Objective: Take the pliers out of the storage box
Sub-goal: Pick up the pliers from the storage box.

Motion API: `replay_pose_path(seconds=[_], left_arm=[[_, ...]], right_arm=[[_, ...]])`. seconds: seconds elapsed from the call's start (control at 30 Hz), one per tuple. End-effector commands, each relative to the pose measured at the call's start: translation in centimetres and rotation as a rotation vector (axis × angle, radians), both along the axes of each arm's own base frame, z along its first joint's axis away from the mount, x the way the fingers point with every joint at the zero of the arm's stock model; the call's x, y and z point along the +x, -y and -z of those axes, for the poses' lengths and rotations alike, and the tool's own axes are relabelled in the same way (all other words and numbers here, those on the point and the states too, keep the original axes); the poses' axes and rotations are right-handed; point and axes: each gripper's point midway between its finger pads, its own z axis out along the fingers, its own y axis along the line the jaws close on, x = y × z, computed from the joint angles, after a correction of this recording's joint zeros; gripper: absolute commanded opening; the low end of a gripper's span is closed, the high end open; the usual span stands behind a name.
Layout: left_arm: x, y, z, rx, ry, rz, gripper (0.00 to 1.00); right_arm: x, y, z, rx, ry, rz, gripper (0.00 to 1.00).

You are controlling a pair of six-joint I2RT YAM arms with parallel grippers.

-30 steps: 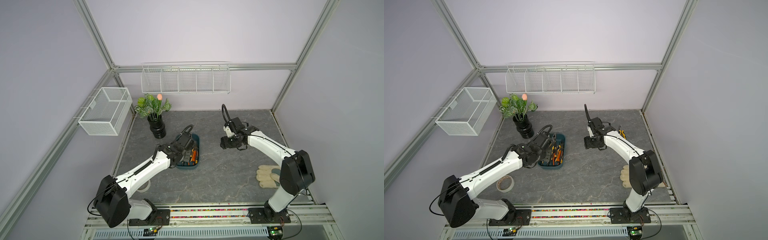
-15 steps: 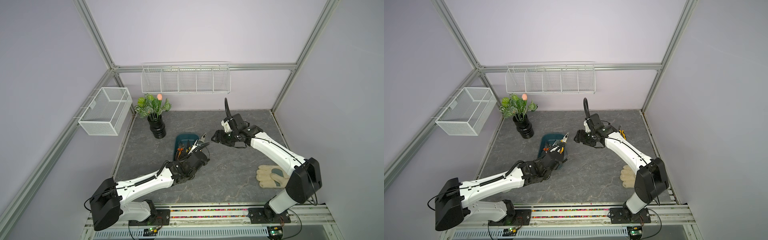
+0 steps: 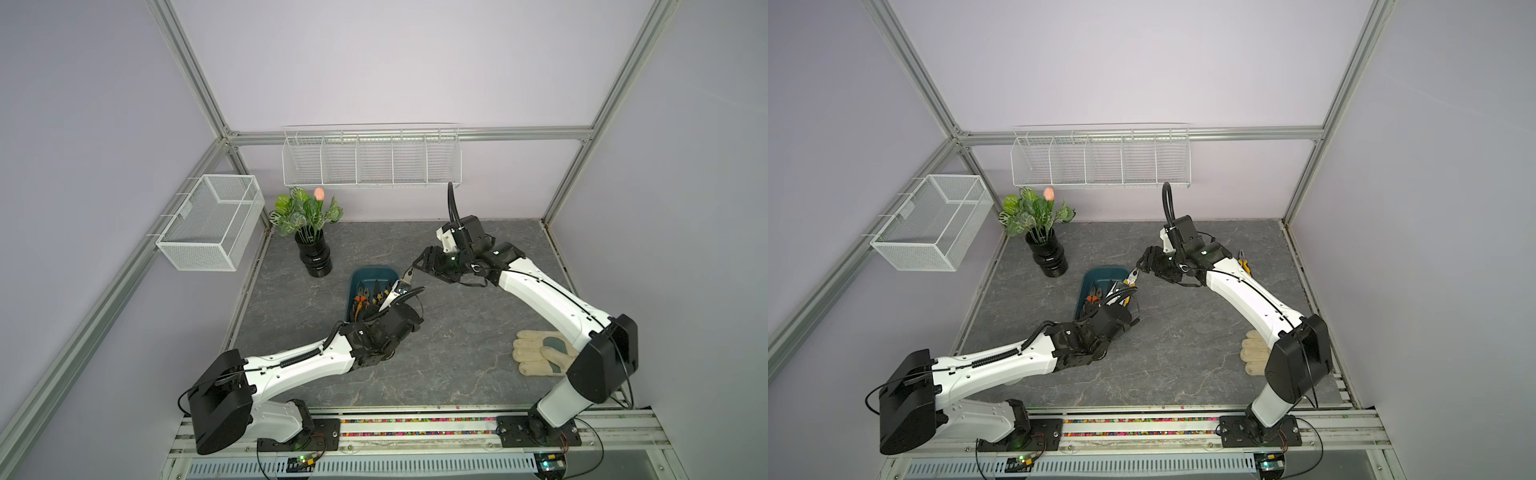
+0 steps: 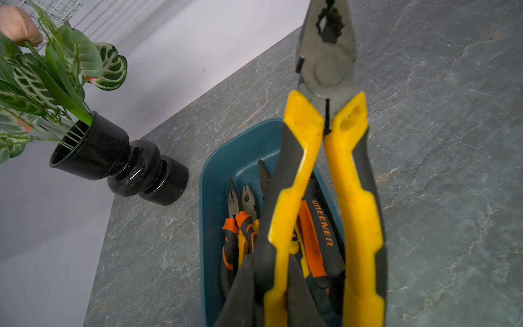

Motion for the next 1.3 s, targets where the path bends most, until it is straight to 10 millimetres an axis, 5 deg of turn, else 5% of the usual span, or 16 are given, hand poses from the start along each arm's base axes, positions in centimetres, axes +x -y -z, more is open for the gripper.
replay_pose_path(seconds=[0.0, 0.4, 0.8, 1.07, 1.27], left_arm=[[0.9, 1.4, -2.9, -0.111, 0.062, -0.023, 0.00], [0.8, 1.5, -3.1, -0.124, 0.059, -0.021, 0.00], [0.8, 1.2, -2.7, -0.111, 0.055, -0.029, 0.00], [0.8, 1.4, -2.4, -0.106, 0.048, -0.031, 0.00], [0.7, 1.4, -2.7, -0.140, 0.043, -0.033, 0.00]], right_arm=[[-0.1, -1.7, 0.0, 0.012, -0.008, -0.028, 0.65], [0.8, -3.8, 2.9, -0.081, -0.037, -0.032, 0.62], [0.5, -3.4, 3.3, -0.175, 0.007, 0.000, 0.34], [0.4, -3.4, 3.7, -0.202, 0.008, 0.003, 0.29], [0.6, -3.3, 3.9, -0.216, 0.019, 0.005, 0.10]])
